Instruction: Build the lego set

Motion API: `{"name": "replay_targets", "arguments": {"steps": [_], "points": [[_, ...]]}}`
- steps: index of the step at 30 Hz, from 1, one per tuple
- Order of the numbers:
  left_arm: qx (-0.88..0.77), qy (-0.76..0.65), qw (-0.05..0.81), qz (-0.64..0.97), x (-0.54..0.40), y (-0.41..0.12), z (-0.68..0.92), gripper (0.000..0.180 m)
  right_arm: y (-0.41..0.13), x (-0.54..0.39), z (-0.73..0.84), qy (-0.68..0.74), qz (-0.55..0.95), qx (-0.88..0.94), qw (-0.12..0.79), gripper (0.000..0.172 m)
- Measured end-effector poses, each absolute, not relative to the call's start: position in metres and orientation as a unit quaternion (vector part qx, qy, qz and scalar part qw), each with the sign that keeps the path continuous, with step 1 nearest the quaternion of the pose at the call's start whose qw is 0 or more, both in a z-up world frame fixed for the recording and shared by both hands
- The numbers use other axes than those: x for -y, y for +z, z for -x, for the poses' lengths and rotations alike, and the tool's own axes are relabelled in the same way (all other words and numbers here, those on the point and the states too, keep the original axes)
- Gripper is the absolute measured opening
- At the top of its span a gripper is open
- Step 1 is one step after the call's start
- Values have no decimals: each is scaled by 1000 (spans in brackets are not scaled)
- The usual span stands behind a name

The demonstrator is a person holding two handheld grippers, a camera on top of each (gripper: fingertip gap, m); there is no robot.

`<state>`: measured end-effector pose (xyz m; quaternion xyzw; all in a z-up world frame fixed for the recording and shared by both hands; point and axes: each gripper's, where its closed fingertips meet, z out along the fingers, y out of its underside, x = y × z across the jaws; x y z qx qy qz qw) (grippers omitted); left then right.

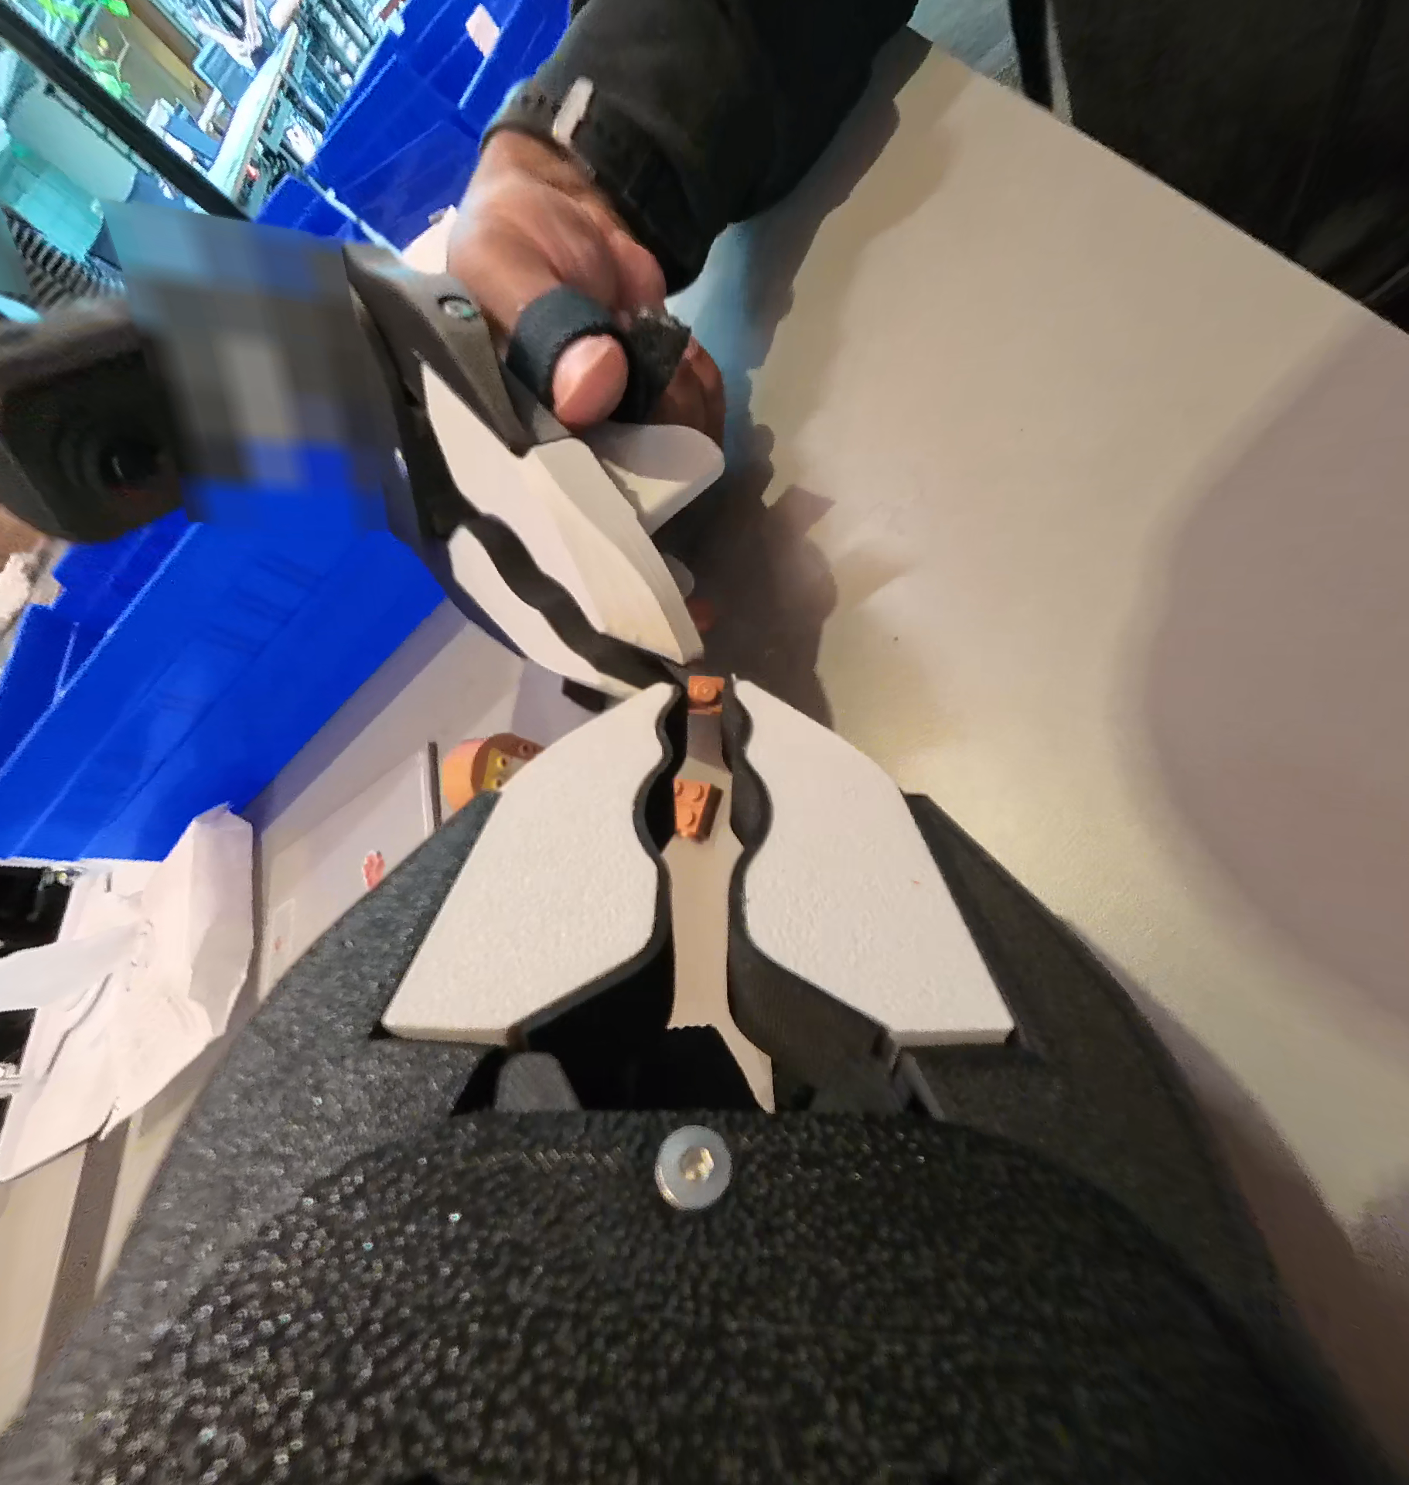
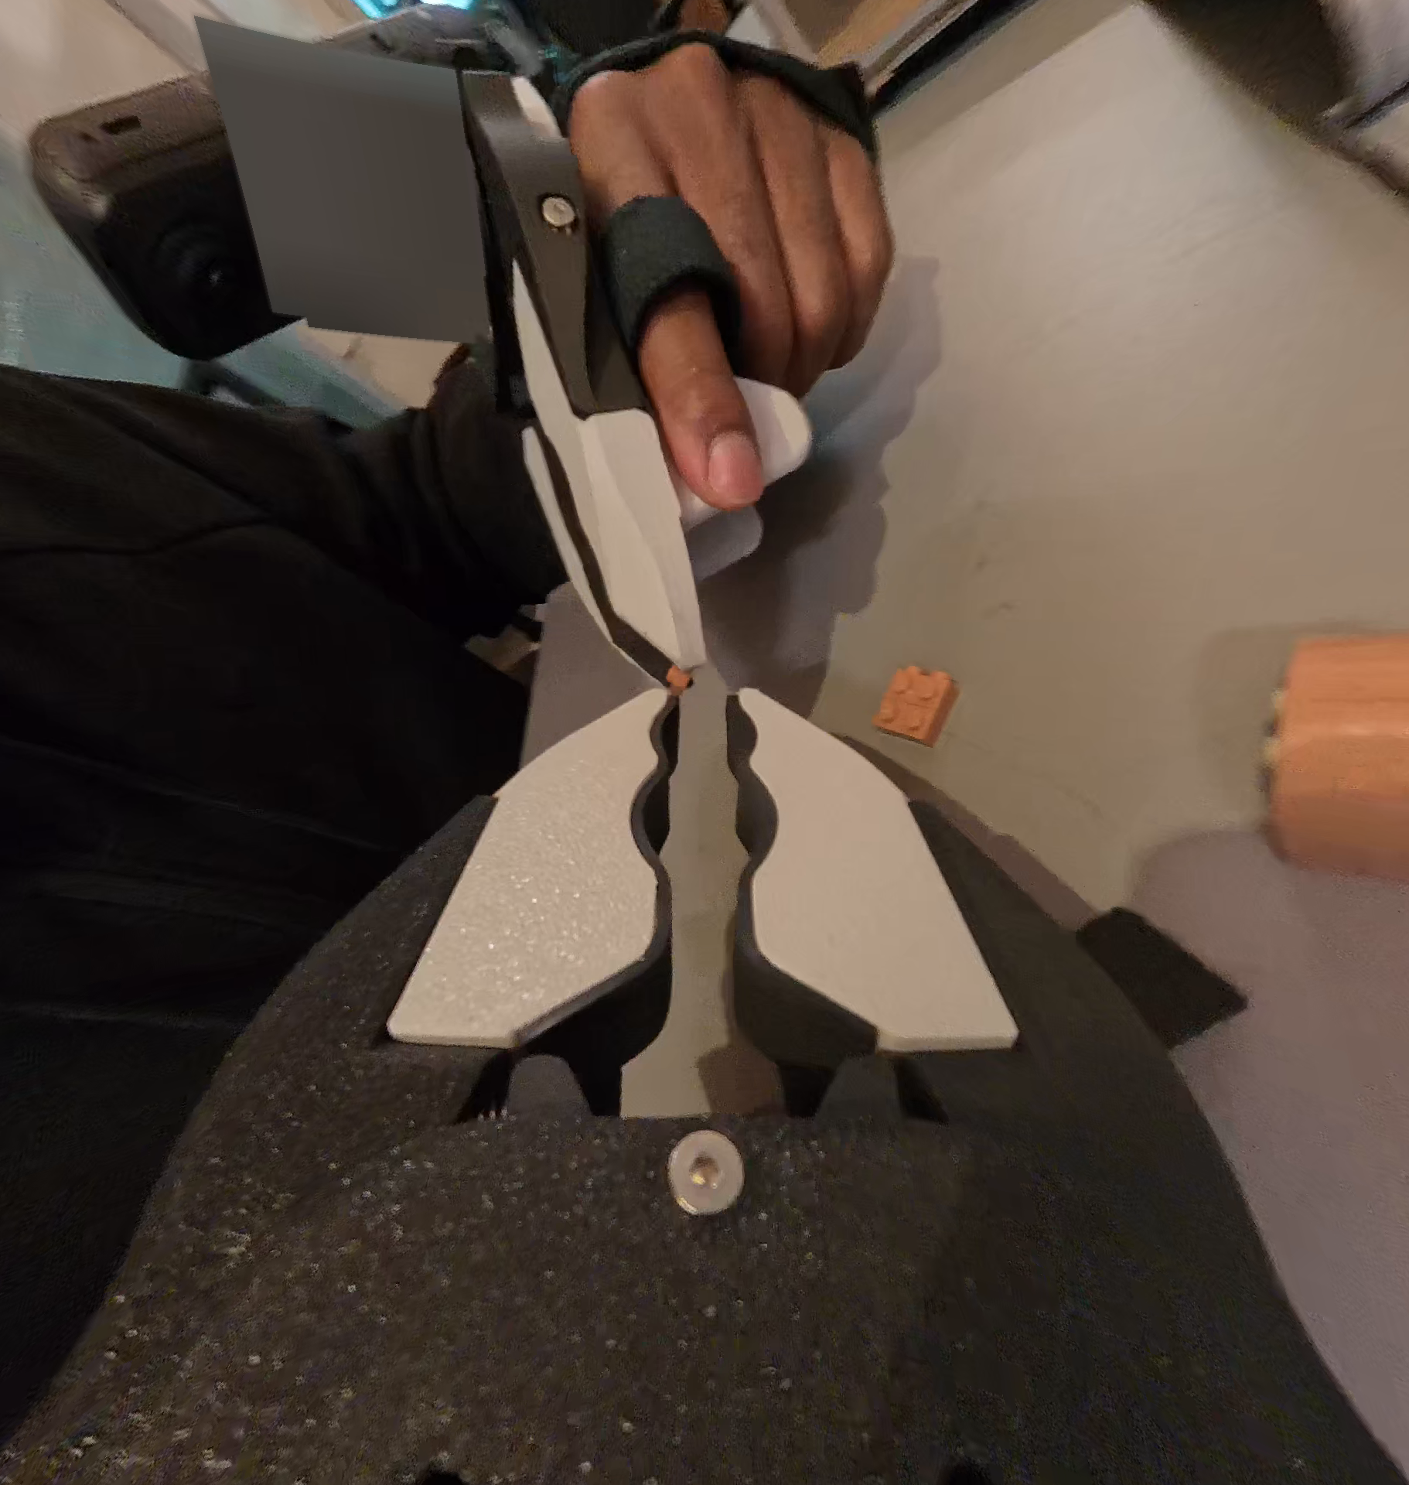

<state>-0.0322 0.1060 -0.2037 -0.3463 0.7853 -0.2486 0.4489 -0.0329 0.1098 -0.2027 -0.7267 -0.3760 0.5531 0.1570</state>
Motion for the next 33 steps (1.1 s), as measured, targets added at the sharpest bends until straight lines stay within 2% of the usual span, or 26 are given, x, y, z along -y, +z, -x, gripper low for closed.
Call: {"name": "replay_targets", "arguments": {"steps": [5,10,15,21,33], "points": [[-786,-219,418,399,-124,-218,38,8,-213,-126,19,445,773,392,225,9],[-785,-198,382,445,-136,-234,42,8,-234,-127,19,347,802,422,241,9],[-775,-195,374,470,-143,-236,44,8,-235,-134,24,328,810,410,261,11],[-765,-190,379,484,-149,-234,45,8,-238,-138,22,278,814,421,290,22],[-757,-195,380,495,-151,-232,45,8,-239,-139,19,244,806,427,329,25]]}}
